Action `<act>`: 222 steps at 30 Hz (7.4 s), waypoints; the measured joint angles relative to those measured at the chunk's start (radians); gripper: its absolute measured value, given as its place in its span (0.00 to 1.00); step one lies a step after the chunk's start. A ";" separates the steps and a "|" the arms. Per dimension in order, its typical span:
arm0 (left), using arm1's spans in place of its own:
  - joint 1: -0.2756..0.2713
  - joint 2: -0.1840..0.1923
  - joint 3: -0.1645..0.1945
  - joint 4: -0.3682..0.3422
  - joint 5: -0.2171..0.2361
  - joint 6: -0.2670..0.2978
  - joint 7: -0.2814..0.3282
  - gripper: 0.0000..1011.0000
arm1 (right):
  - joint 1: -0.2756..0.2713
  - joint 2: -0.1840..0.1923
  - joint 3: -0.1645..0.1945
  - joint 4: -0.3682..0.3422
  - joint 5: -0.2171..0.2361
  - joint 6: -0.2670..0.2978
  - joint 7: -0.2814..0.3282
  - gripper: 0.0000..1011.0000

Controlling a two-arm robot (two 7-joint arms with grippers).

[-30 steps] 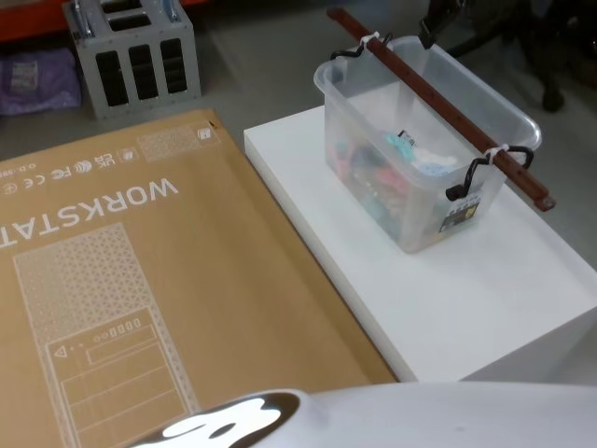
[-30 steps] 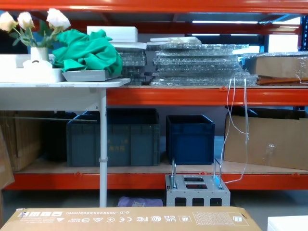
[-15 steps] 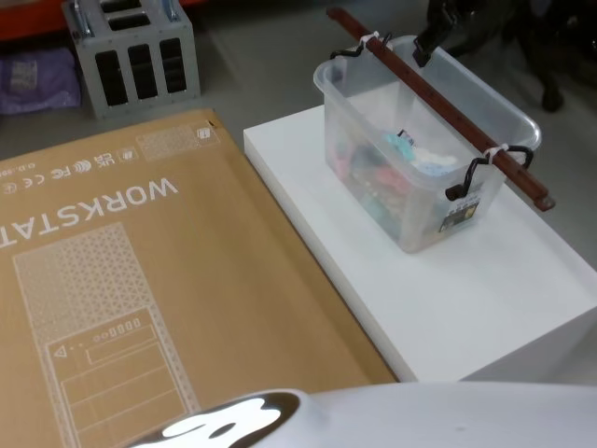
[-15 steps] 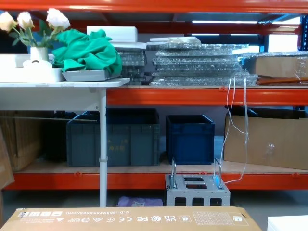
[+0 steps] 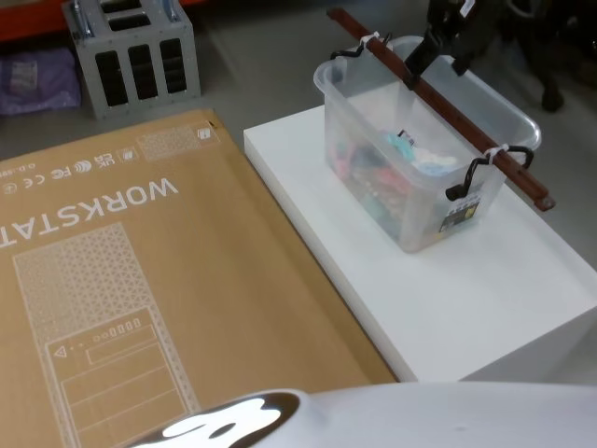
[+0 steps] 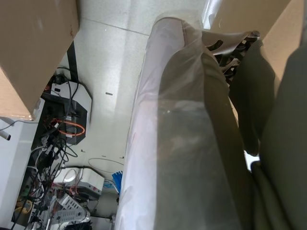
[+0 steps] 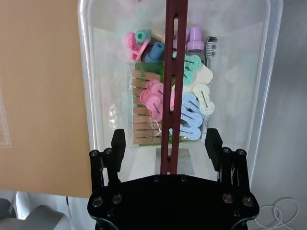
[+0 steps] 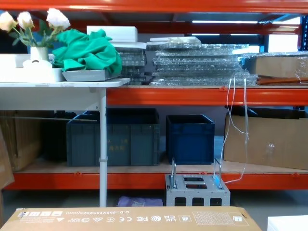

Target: Use one hand to grasp the basket and place it at the designated location.

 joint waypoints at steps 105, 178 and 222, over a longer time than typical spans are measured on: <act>0.000 0.000 0.000 0.000 0.000 0.000 0.000 0.00 | 0.045 0.055 -0.015 -0.094 -0.009 0.017 -0.013 0.23; 0.000 0.000 0.000 0.000 0.000 0.000 0.000 0.00 | 0.193 -0.182 -0.183 -0.569 0.107 -0.497 0.089 0.23; 0.000 0.000 0.000 0.000 0.000 0.000 0.000 0.00 | 0.058 -0.326 -0.389 -0.500 -0.190 -0.544 -0.208 0.23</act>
